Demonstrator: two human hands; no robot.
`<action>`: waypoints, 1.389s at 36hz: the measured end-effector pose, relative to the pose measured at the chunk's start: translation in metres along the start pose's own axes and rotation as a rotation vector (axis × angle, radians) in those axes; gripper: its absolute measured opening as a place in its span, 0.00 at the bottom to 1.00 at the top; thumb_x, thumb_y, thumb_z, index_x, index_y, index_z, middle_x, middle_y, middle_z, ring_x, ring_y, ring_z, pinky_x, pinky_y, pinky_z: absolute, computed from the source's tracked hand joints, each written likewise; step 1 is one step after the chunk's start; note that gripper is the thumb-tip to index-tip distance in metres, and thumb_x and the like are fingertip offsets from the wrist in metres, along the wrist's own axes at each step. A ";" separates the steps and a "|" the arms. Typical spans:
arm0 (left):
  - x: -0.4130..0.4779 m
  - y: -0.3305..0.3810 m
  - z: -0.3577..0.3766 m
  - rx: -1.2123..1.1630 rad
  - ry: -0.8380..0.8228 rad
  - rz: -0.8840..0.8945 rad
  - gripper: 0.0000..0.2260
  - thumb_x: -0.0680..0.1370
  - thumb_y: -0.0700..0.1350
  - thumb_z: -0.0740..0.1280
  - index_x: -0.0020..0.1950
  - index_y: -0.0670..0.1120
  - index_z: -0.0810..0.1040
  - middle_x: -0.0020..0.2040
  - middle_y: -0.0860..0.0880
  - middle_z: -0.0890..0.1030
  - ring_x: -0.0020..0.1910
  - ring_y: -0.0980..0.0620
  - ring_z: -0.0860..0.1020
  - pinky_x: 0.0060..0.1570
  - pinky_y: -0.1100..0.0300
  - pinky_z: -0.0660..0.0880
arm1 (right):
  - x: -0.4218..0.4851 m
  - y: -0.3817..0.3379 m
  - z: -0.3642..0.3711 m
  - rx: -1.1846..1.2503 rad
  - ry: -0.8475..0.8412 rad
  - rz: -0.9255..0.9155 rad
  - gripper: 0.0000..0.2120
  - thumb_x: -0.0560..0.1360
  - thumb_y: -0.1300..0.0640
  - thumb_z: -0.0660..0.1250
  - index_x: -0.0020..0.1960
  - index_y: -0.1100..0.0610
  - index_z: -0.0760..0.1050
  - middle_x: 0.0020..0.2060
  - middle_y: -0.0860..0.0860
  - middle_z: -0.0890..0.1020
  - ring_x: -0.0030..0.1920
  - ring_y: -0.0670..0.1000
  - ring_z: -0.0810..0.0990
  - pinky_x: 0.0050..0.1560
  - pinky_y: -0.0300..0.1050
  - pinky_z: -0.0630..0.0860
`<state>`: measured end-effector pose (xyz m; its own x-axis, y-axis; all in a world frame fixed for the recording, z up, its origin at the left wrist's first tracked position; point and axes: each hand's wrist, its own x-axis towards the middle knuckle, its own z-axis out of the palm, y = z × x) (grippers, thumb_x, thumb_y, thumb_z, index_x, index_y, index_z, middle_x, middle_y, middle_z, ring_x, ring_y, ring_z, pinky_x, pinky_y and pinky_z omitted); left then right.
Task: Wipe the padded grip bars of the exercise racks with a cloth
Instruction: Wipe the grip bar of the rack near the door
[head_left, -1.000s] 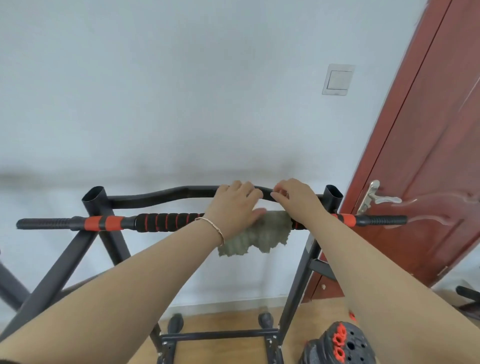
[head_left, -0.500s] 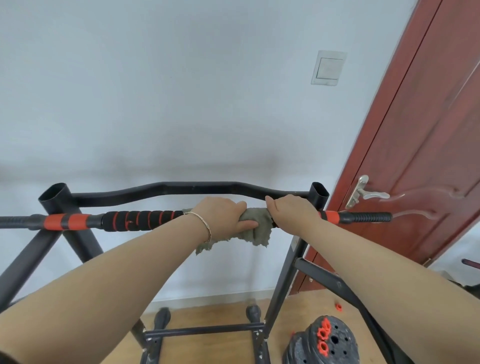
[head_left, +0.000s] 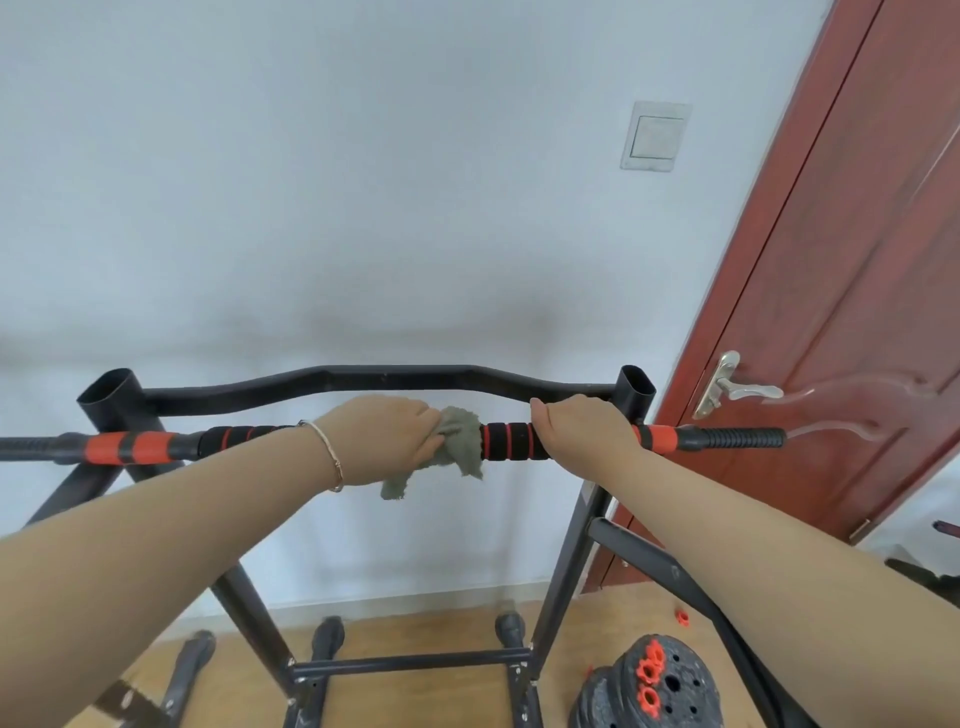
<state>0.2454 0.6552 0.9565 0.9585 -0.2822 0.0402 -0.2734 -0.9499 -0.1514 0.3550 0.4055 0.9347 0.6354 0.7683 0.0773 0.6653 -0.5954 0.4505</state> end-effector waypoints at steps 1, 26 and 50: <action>-0.003 0.001 -0.003 -0.029 0.028 0.035 0.16 0.82 0.60 0.49 0.50 0.52 0.69 0.45 0.54 0.74 0.44 0.53 0.73 0.46 0.57 0.70 | 0.000 -0.001 -0.001 0.018 -0.010 0.005 0.25 0.79 0.63 0.61 0.74 0.61 0.59 0.41 0.54 0.79 0.36 0.57 0.79 0.32 0.48 0.75; 0.047 0.022 -0.006 -0.385 -0.259 -0.239 0.30 0.83 0.63 0.43 0.39 0.48 0.77 0.36 0.49 0.79 0.40 0.49 0.78 0.46 0.54 0.70 | -0.005 -0.016 -0.014 0.152 -0.124 0.170 0.03 0.77 0.61 0.64 0.50 0.59 0.73 0.30 0.50 0.73 0.28 0.52 0.74 0.31 0.48 0.78; 0.021 0.045 0.003 0.022 -0.093 -0.218 0.13 0.71 0.54 0.71 0.44 0.49 0.70 0.30 0.52 0.75 0.30 0.50 0.73 0.29 0.56 0.71 | 0.023 -0.016 -0.044 0.876 -0.587 0.367 0.27 0.78 0.45 0.46 0.44 0.60 0.78 0.30 0.53 0.85 0.30 0.52 0.85 0.45 0.49 0.81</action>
<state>0.2537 0.6073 0.9480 0.9983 -0.0561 -0.0169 -0.0581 -0.9837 -0.1702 0.3417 0.4436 0.9684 0.7825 0.4197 -0.4598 0.2989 -0.9012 -0.3140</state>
